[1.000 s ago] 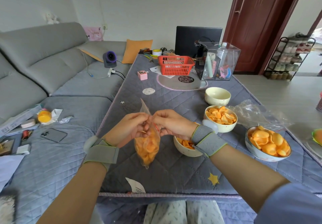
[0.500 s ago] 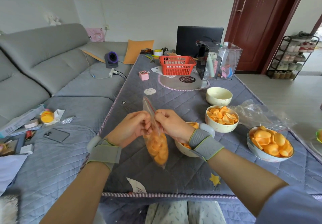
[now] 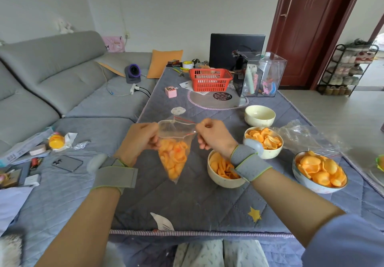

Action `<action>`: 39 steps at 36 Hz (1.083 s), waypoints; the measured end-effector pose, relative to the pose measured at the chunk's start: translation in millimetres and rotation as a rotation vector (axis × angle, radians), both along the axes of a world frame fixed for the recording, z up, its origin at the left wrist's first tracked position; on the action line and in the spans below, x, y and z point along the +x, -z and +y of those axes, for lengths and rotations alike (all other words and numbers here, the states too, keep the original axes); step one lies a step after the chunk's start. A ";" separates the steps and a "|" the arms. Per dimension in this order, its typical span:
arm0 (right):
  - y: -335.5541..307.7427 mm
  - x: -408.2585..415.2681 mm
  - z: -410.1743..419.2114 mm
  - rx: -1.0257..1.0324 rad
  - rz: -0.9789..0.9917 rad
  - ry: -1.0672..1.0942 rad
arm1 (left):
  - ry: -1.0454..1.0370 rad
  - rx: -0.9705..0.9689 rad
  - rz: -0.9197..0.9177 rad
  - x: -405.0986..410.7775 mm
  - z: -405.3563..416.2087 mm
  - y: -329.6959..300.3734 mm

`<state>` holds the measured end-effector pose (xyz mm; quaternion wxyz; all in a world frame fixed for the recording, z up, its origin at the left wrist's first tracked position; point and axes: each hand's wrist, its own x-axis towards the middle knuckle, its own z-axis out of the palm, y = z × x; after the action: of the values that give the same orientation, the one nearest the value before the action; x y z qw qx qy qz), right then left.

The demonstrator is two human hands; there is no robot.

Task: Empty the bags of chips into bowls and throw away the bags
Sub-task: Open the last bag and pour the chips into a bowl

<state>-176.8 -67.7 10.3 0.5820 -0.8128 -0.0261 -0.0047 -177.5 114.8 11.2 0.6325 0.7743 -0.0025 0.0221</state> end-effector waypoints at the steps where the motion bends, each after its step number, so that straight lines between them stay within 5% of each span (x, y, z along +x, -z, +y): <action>1: -3.1 2.9 -3.0 -0.041 0.003 0.022 | -0.019 0.075 -0.014 1.5 1.2 -4.4; 6: -20.5 9.0 -8.5 -0.182 0.012 -0.013 | 0.003 0.348 -0.059 -1.7 -6.1 -31.8; 12: -47.6 17.4 -11.8 -0.263 0.087 -0.044 | 0.055 0.414 -0.102 2.8 -24.2 -65.4; 22: -98.8 29.4 -43.7 0.006 0.026 0.151 | 0.025 0.526 -0.114 26.5 -41.9 -100.4; 28: -116.8 32.1 -71.5 0.136 0.010 0.160 | 0.039 0.363 -0.177 48.0 -63.5 -105.3; 36: -135.9 33.8 -110.4 -0.019 -0.056 -0.004 | 0.512 0.379 -0.282 55.5 -102.6 -112.3; 39: -140.0 34.6 -123.3 -0.096 -0.096 -0.003 | 0.550 0.544 -0.344 65.8 -129.9 -107.1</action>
<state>-142.2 -191.0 150.3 0.5405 -0.8385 -0.0555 -0.0417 -111.7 -15.1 118.3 0.3777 0.8685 -0.3204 -0.0203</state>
